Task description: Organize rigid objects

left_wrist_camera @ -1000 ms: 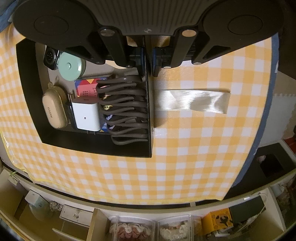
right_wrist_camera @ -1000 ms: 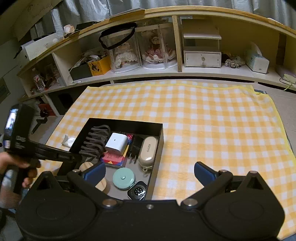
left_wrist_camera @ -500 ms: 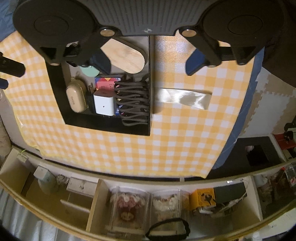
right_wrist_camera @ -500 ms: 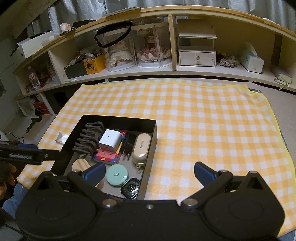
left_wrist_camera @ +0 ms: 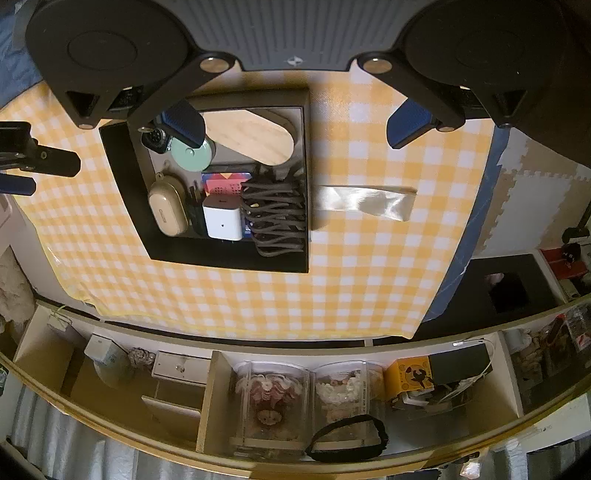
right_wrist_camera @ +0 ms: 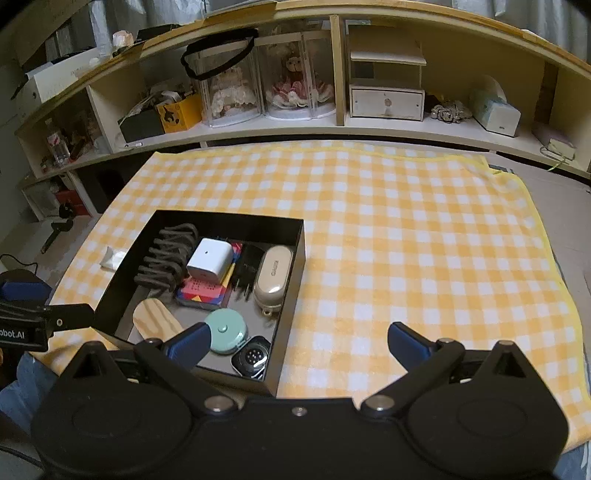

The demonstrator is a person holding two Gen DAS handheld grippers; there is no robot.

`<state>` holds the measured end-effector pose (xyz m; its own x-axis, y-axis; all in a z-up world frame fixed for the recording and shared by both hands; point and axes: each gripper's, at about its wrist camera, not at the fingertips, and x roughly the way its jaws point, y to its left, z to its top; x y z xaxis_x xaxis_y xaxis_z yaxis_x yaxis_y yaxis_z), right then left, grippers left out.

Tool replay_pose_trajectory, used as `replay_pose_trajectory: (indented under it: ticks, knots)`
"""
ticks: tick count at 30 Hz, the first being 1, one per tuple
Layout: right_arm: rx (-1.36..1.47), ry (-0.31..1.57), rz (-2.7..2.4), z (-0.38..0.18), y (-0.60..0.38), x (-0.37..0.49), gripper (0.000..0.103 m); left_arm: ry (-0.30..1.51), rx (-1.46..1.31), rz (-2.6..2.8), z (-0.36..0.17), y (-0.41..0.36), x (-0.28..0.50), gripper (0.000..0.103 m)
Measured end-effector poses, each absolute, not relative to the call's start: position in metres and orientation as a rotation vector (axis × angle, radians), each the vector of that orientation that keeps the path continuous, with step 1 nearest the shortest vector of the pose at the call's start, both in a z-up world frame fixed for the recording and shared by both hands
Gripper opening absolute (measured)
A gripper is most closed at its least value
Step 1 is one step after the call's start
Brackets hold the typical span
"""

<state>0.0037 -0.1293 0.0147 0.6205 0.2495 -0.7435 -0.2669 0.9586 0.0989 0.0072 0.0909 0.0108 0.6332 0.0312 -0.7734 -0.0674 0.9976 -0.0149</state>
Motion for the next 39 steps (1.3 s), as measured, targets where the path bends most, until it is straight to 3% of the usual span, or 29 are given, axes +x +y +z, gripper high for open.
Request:
replay_pose_trajectory:
  ticks: [39]
  knots:
    - [-0.008, 0.907, 0.281, 0.003, -0.132, 0.004, 0.103, 0.930, 0.001, 0.033, 0.002, 0.080, 0.014, 0.103]
